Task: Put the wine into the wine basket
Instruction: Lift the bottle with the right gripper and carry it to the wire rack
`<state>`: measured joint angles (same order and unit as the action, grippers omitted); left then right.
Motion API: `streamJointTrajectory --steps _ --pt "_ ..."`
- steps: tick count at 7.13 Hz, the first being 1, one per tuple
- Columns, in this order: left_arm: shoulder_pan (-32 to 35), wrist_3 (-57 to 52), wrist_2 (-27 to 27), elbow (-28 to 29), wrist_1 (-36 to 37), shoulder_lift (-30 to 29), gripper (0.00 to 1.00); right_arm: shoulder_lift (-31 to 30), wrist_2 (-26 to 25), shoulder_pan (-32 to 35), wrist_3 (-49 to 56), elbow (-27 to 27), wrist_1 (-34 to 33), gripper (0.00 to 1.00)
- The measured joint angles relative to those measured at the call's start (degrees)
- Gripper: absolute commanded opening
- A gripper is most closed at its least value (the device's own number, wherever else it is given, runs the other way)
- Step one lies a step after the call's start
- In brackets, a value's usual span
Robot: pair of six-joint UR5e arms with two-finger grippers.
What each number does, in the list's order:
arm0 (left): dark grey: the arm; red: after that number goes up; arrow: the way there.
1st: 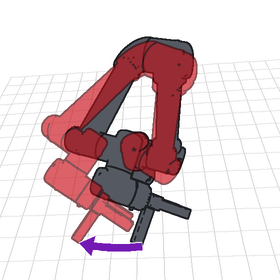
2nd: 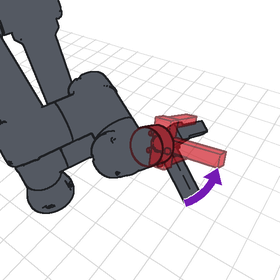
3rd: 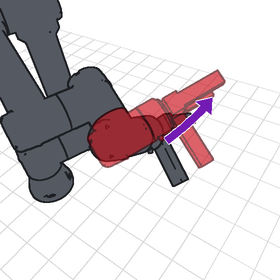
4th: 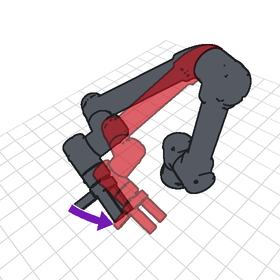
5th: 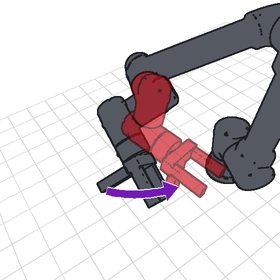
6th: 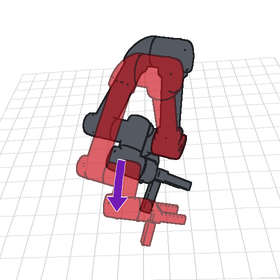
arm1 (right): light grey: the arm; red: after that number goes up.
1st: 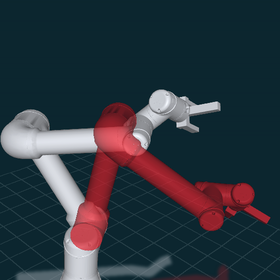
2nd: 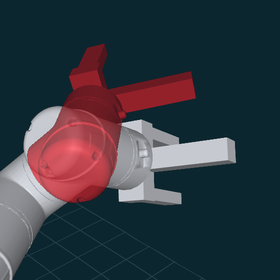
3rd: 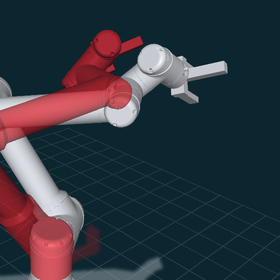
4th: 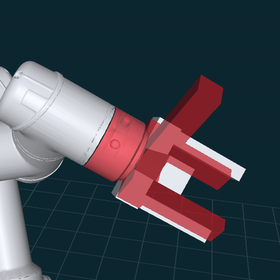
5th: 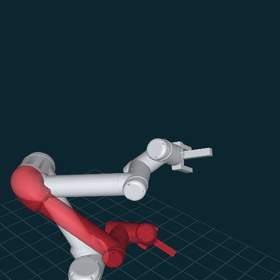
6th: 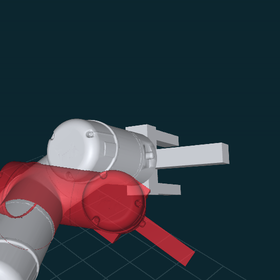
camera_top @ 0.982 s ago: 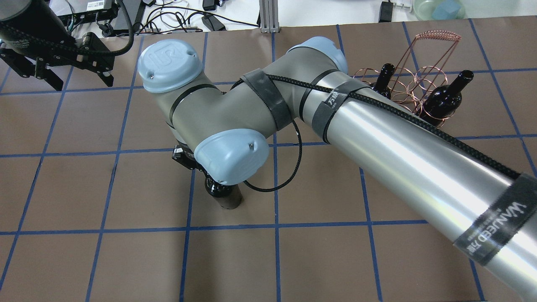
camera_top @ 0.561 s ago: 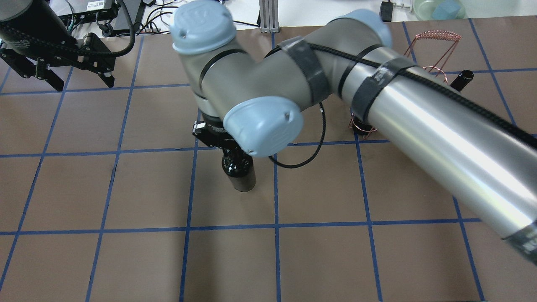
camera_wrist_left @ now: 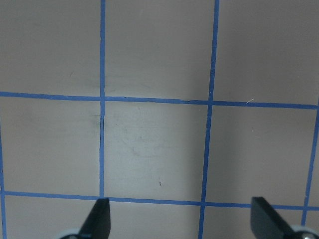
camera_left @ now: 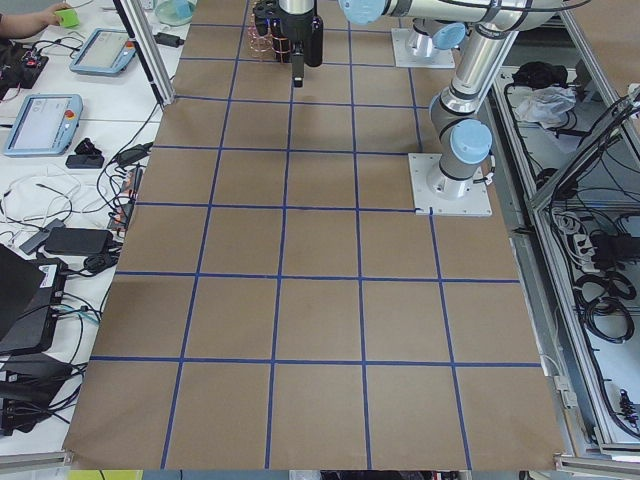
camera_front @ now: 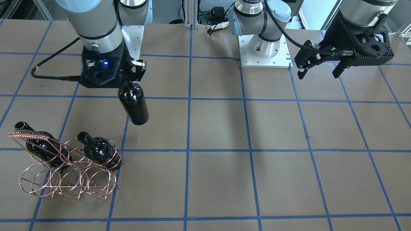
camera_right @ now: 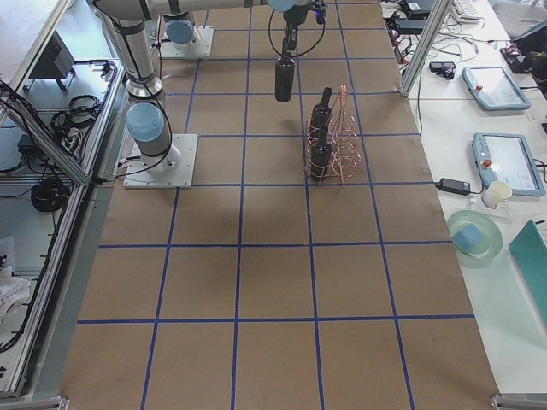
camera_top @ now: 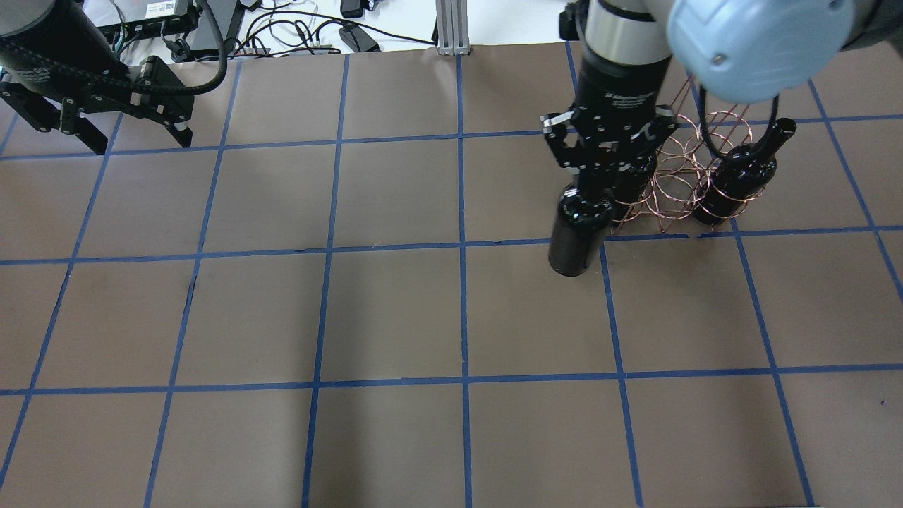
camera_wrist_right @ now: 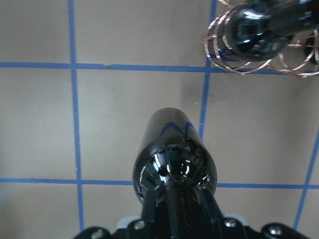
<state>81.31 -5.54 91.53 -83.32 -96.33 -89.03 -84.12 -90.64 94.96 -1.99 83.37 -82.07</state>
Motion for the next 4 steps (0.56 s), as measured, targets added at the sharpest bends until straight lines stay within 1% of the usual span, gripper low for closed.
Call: streamJointTrajectory --steps 1,2,3,4 --pt "0.0 0.0 0.0 -0.1 0.0 0.0 1.0 -0.7 -2.2 -4.6 5.4 -0.2 0.7 0.12" --pt "0.1 0.0 -0.1 -0.1 0.0 0.1 1.0 -0.9 -3.2 -8.1 9.1 -1.0 1.1 0.13" --pt "0.3 0.3 -0.1 -0.2 0.0 0.1 1.0 -0.2 -3.6 -10.6 11.1 -2.7 1.2 0.13" --pt "0.7 0.8 -0.1 -0.3 0.0 0.3 1.0 1.6 -3.7 -11.8 12.1 -5.7 1.2 0.13"
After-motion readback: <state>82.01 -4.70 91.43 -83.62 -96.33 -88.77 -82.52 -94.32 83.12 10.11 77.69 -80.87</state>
